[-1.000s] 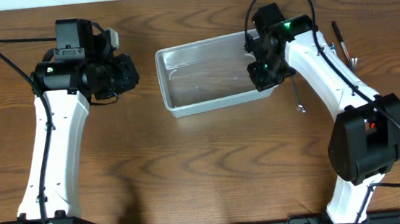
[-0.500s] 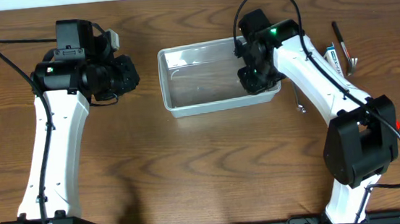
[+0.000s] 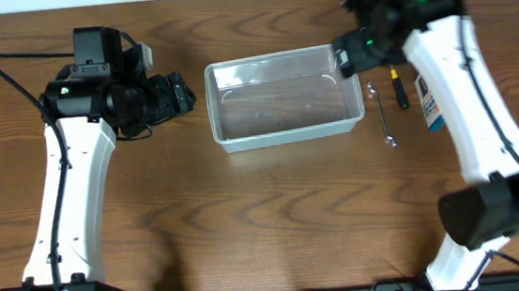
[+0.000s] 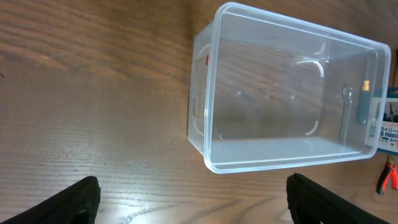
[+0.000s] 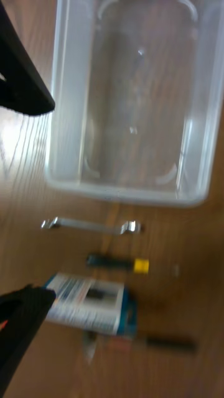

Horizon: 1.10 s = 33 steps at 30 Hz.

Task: Pack container
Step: 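Move right gripper to the blue-and-white box and grasp it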

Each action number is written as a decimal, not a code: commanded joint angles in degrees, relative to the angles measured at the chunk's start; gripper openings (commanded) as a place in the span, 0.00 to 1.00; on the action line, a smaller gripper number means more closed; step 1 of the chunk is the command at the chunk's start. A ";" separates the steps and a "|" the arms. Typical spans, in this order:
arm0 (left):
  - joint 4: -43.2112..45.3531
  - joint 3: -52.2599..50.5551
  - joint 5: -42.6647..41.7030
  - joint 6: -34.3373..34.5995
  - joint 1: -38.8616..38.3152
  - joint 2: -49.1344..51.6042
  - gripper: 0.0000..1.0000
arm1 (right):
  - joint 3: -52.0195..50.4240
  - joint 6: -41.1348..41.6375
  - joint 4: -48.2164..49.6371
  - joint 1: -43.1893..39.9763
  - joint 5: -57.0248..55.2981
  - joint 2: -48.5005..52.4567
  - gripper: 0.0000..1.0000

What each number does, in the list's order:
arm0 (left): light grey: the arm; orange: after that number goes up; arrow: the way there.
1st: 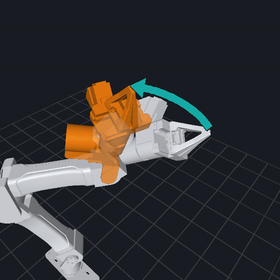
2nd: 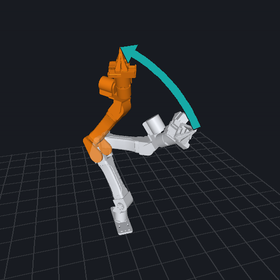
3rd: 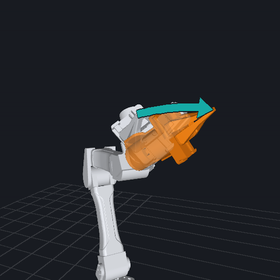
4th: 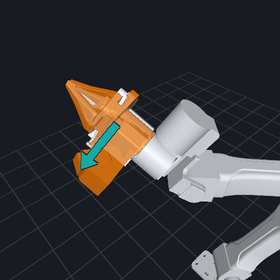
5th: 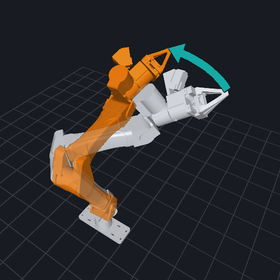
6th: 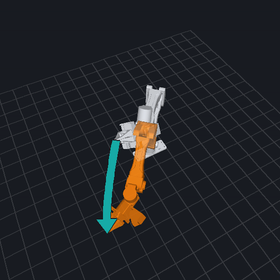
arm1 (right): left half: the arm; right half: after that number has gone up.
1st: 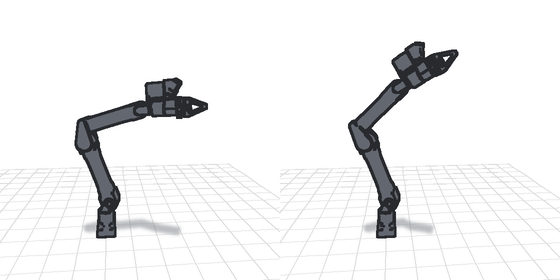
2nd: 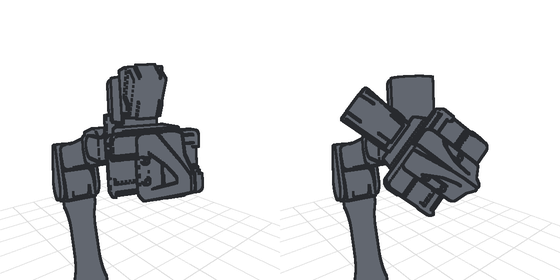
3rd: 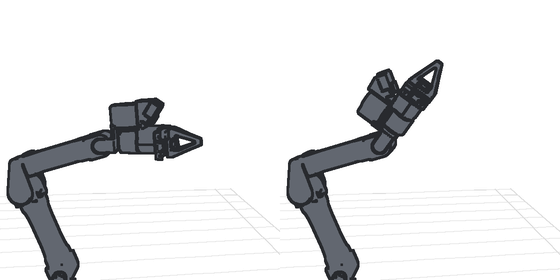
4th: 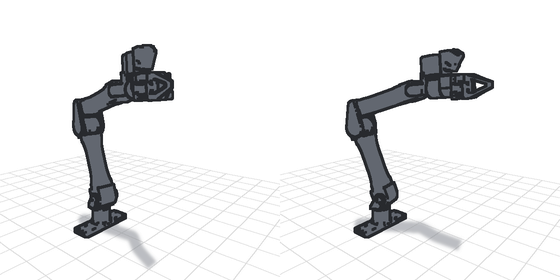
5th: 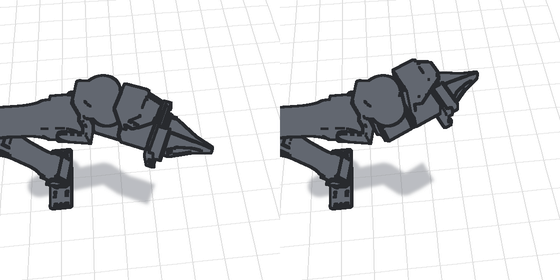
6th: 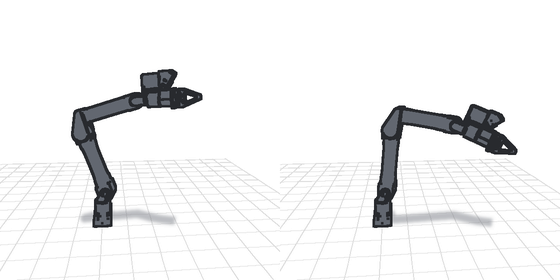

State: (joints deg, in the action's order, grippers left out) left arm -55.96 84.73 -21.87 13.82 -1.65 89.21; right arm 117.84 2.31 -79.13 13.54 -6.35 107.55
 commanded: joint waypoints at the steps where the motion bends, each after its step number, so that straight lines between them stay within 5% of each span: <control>1: -0.79 0.02 0.76 -0.04 -0.09 -0.37 0.91 | 1.03 -0.74 -2.14 -3.28 -5.68 -1.92 0.87; 5: -0.81 0.02 0.74 -0.02 -0.09 -0.37 0.98 | 0.44 -1.11 -4.68 -6.99 -5.55 -1.62 0.75; 9: -0.79 0.02 0.74 -0.02 -0.09 -0.37 0.98 | -0.87 -1.88 -3.28 -10.12 -5.51 -1.49 0.45; 21: -0.79 0.02 0.74 -0.02 -0.09 -0.37 0.98 | -11.87 -7.63 7.06 -19.21 -1.99 -1.46 0.62; 33: -0.79 0.02 0.74 -0.02 -0.09 -0.37 0.98 | -27.85 -7.76 19.37 -22.36 1.29 -1.44 0.63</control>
State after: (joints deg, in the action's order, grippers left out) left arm -56.62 84.73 -21.80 13.87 -1.65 89.21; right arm 93.01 -4.49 -61.78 -8.40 -5.98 105.71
